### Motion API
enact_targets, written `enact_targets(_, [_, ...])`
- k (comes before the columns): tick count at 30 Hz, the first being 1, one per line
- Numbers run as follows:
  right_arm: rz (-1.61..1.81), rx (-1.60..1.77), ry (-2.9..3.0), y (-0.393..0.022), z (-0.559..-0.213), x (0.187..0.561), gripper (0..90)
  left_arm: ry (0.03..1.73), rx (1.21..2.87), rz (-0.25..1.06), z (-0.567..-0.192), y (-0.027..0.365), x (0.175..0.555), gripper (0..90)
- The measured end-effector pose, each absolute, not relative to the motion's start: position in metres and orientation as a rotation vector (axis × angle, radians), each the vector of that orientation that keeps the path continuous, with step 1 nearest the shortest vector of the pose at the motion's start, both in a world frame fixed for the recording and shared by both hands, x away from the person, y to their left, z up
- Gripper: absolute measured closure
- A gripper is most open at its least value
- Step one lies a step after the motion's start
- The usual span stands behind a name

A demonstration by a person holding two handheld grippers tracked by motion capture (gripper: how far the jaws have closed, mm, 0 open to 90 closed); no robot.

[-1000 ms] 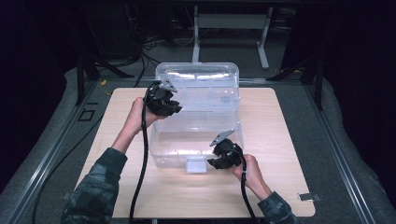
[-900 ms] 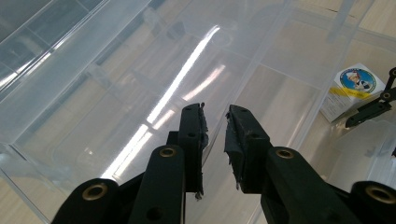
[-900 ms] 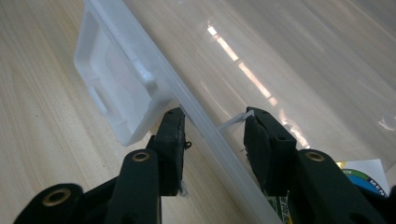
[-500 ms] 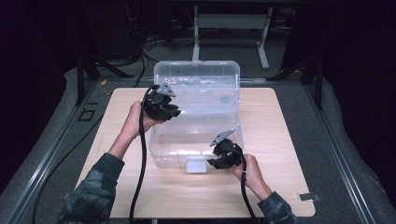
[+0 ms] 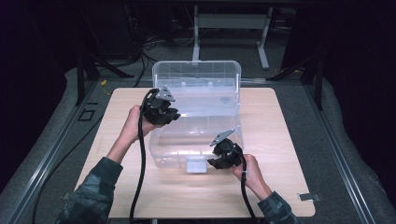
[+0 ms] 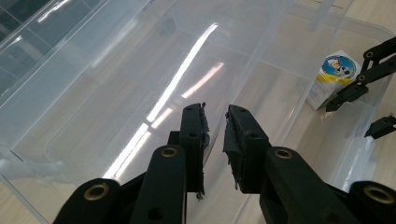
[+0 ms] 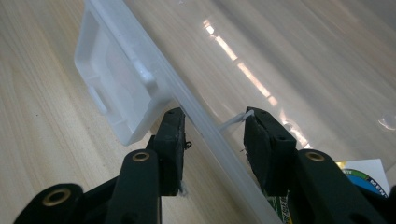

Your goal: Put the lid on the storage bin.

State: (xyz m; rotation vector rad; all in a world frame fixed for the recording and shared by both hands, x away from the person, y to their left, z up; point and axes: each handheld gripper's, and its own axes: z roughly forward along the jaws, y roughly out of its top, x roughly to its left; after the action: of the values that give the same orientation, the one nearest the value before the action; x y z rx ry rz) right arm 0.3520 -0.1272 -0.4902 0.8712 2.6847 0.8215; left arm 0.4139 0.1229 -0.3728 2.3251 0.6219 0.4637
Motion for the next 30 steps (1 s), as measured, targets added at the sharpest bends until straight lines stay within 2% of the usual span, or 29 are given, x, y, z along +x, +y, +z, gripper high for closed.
enact_targets(30, [0.830,0.873,2.673,-0.126,-0.491,0.352,59.2,0.583,2.325,0.461,-0.383,0.126,0.392,76.3])
